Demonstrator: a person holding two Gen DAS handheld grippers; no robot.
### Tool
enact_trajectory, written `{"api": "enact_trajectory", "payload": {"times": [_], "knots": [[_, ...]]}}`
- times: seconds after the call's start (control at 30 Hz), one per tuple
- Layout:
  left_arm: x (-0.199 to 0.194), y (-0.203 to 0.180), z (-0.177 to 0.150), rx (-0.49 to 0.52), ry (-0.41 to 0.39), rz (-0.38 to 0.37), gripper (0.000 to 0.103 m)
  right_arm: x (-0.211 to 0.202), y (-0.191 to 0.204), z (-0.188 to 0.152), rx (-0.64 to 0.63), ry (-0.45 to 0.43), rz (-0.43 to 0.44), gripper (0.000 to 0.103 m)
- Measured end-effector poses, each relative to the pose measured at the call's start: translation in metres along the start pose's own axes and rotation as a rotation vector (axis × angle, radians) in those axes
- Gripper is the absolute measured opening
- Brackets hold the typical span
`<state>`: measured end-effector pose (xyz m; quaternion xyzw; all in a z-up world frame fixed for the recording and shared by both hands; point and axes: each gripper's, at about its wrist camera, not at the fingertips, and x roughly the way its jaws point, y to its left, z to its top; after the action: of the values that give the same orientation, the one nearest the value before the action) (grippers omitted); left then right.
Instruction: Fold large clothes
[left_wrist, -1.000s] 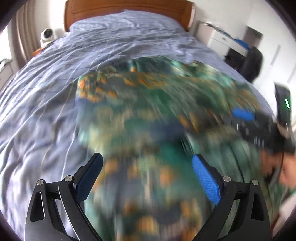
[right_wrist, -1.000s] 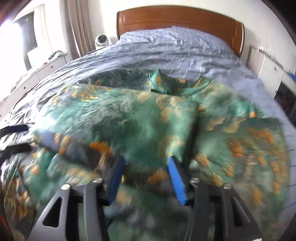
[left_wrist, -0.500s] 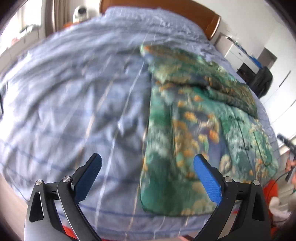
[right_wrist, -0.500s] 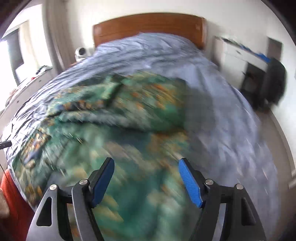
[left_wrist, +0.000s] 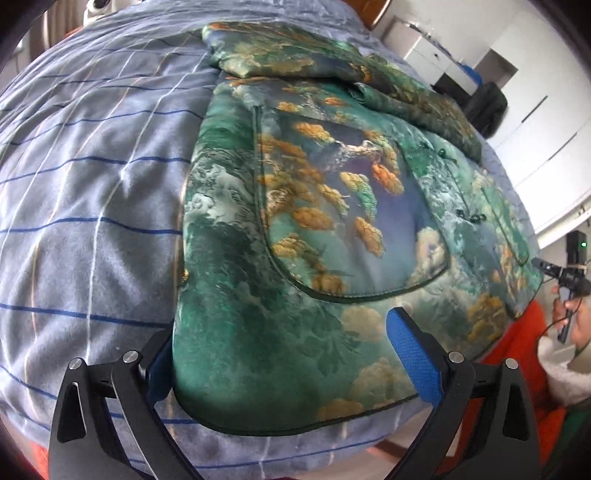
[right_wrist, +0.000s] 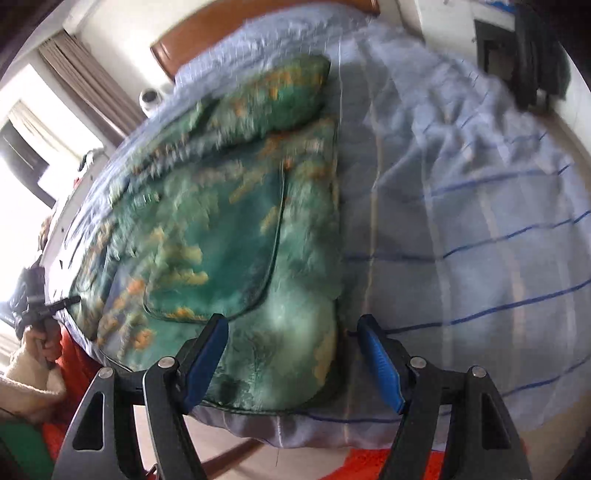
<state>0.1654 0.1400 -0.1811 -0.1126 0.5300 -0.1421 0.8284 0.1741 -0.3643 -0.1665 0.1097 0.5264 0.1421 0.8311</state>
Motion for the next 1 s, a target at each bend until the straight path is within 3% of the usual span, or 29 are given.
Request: {"api": "enact_trajectory", "payload": {"times": [0.03,0.1,0.13,0.17,0.2,0.37,0.57,0.7,1.0], "knots": [[-0.001,-0.002,0.000,-0.001,0.005,-0.007,0.092,0.005,0.003,-0.001,0.006,0.023,0.052,0.075],[-0.004,-0.002,0.001,-0.012,0.021,0.015,0.057,0.006,0.010,0.001,0.012,0.034,0.112,0.073],[-0.006,0.001,0.002,-0.031,0.024,0.021,0.045,0.006,0.013,0.003,0.012,0.031,0.129,0.069],[-0.008,0.006,0.004,-0.060,0.023,0.010,0.027,0.005,0.014,0.004,0.015,0.030,0.135,0.041],[-0.010,0.012,0.005,-0.109,0.019,-0.020,0.018,0.006,0.015,0.007,0.027,0.030,0.121,0.015],[-0.040,0.014,0.009,-0.183,-0.057,-0.071,0.011,-0.002,0.017,0.016,0.081,0.032,0.136,0.014],[-0.077,-0.001,0.014,-0.179,-0.119,-0.106,0.010,-0.051,0.032,0.024,0.032,-0.047,0.186,0.013],[-0.100,-0.005,0.003,-0.147,-0.153,-0.085,0.010,-0.062,0.036,0.022,0.023,-0.031,0.209,0.013],[-0.107,-0.007,-0.032,-0.141,-0.088,-0.043,0.010,-0.090,0.045,-0.007,0.043,0.006,0.248,0.013]]}}
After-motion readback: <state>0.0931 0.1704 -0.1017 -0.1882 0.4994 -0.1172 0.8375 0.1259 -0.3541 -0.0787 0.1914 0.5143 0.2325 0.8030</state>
